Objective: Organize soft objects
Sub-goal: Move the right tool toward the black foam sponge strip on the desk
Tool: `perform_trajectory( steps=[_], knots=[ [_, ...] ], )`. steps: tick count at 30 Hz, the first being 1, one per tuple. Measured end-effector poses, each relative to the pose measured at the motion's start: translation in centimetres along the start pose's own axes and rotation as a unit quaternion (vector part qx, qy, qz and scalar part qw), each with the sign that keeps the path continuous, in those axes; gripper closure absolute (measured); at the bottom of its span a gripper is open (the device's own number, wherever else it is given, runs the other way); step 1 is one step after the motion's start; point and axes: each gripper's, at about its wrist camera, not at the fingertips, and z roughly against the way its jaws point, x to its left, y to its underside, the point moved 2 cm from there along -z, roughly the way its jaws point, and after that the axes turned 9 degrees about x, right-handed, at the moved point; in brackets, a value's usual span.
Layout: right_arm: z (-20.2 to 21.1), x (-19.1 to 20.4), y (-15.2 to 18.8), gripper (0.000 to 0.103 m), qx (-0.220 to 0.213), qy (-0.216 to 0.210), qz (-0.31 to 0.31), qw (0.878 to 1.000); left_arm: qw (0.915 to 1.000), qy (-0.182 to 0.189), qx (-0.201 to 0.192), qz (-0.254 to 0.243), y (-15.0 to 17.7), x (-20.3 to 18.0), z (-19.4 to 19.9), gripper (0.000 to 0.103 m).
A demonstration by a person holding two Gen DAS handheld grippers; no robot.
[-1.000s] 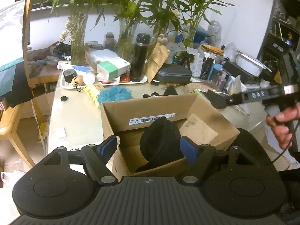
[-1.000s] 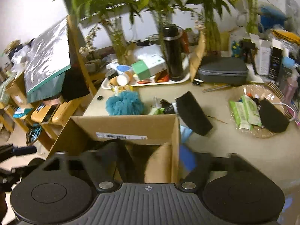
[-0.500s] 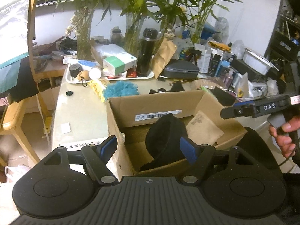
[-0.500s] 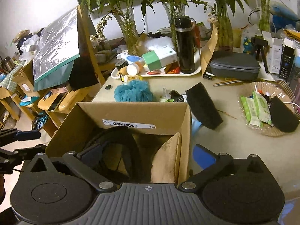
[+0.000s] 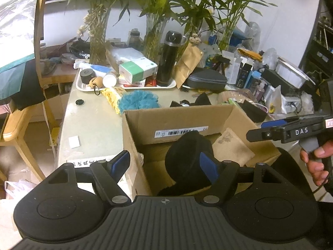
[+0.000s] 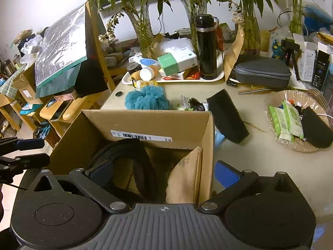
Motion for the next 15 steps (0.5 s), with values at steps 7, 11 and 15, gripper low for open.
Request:
perform_trajectory(
  steps=[7,11,15],
  knots=[
    [0.0,-0.7,-1.3,0.0,-0.009,0.006,0.0,1.0,0.9998,0.007,-0.013,-0.014,-1.1,-0.4,-0.4,0.03],
    [0.2,-0.9,-2.5,0.0,-0.014,0.006,0.003,1.0,0.9995,0.012,-0.022,-0.016,-2.2,-0.5,-0.6,0.03],
    [0.5,-1.3,-4.2,0.0,-0.022,0.014,0.01,1.0,0.9993,0.017,-0.029,-0.017,-3.0,-0.6,-0.7,0.03]
  ],
)
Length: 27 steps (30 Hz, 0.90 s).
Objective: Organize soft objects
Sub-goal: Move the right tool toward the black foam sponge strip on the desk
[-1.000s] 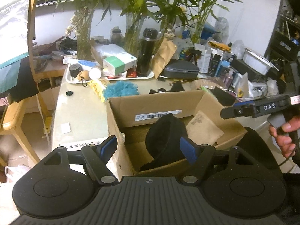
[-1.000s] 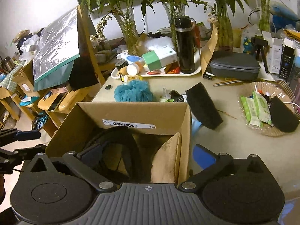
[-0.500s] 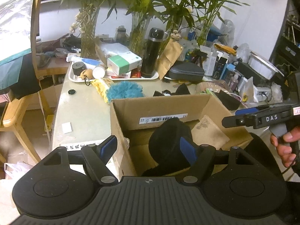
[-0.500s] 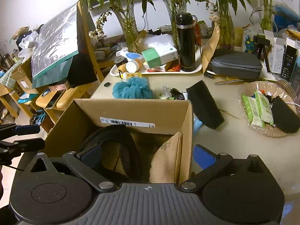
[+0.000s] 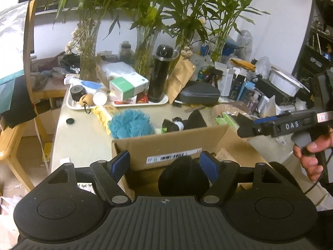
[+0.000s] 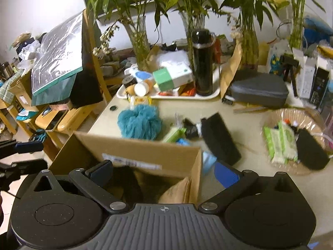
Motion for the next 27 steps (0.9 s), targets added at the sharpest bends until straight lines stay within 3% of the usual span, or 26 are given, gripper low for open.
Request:
perform_trajectory(
  steps=[12,27],
  knots=[
    [1.4,-1.3,-4.9,0.0,-0.04,0.025,0.026,0.999,0.9994,-0.001,-0.032,-0.01,-2.9,-0.6,0.5,0.03],
    [0.7,-5.3,-4.8,0.0,-0.078,0.042,0.043,0.995,0.9992,-0.022,-0.031,-0.012,-3.0,0.8,0.4,0.03]
  ],
)
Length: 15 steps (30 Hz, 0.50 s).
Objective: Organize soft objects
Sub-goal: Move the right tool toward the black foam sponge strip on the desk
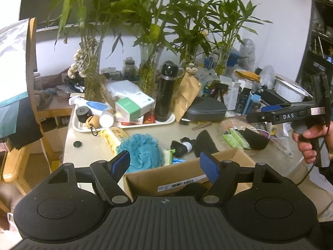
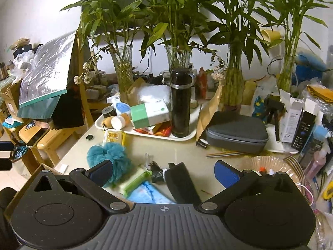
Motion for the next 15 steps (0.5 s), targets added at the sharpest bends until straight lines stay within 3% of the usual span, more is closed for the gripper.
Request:
perform_trajectory(
  steps=[15],
  knots=[
    [-6.6,-2.5,2.1,0.0,0.045,-0.013,0.003,0.999,0.9998,0.0,0.017,0.01,0.9,0.9,-1.0,0.03]
  ],
)
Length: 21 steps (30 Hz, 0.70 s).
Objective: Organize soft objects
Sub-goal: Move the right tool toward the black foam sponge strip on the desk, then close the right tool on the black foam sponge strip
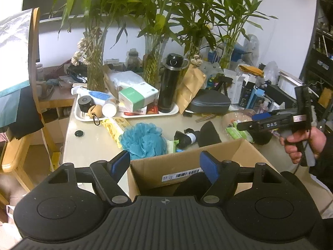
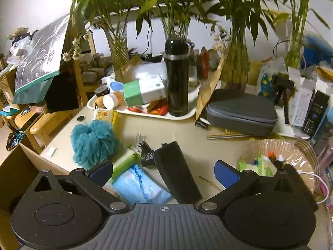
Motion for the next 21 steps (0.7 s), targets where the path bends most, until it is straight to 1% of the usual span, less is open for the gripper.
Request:
perform_trajectory(
  steps=[8,13,17,19,21],
  knots=[
    [-4.2,-1.1,-0.5,0.0,0.02,-0.015,0.015,1.0,0.9999,-0.008,0.0,0.015,-0.1,0.7,-0.3,0.03],
    [-7.1,-1.9,-0.2,0.0,0.036,-0.01,0.008,0.999,0.9999,-0.007,-0.003,0.015,0.0,0.9,-0.1,0.03],
    [-8.7,-2.3,0.1,0.001,0.038,-0.019,-0.002,0.999,0.9998,-0.005,-0.004,0.019,0.0,1.2,-0.1,0.03],
    [-9.4,-2.4,0.2,0.002,0.039,-0.017,-0.001,0.999,0.9997,-0.003,-0.005,0.023,0.0,1.3,-0.2,0.03],
    [-10.2,-2.5,0.2,0.007,0.043,-0.012,0.004,0.999,0.9997,-0.002,-0.006,0.023,-0.1,1.3,-0.3,0.03]
  ],
)
